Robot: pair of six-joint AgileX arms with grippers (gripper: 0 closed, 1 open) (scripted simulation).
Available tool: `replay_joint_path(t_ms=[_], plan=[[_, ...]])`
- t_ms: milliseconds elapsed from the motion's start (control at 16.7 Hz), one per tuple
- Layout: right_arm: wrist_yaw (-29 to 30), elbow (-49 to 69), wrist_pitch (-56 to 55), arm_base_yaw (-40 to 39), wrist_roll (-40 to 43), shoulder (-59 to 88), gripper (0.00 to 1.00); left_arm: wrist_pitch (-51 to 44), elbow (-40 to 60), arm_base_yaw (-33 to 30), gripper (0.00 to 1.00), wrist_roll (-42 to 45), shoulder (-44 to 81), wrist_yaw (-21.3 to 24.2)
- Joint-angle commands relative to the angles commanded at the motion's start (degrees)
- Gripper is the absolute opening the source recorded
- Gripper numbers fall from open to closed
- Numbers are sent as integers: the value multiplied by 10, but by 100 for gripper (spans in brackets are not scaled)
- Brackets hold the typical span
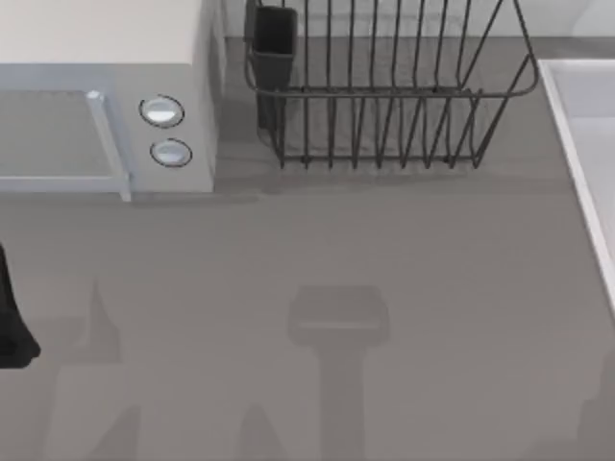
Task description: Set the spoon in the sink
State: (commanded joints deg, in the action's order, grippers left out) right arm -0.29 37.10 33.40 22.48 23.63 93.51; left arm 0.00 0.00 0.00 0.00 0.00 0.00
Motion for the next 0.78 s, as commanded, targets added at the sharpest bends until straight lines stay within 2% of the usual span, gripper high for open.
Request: replay_joint_path(t_ms=[420, 780], plan=[[0, 0, 0, 0, 0, 0, 2, 0, 0, 0, 100, 0, 0, 0], [0, 0, 0, 0, 0, 0, 0, 0, 0, 0, 100, 0, 0, 0]])
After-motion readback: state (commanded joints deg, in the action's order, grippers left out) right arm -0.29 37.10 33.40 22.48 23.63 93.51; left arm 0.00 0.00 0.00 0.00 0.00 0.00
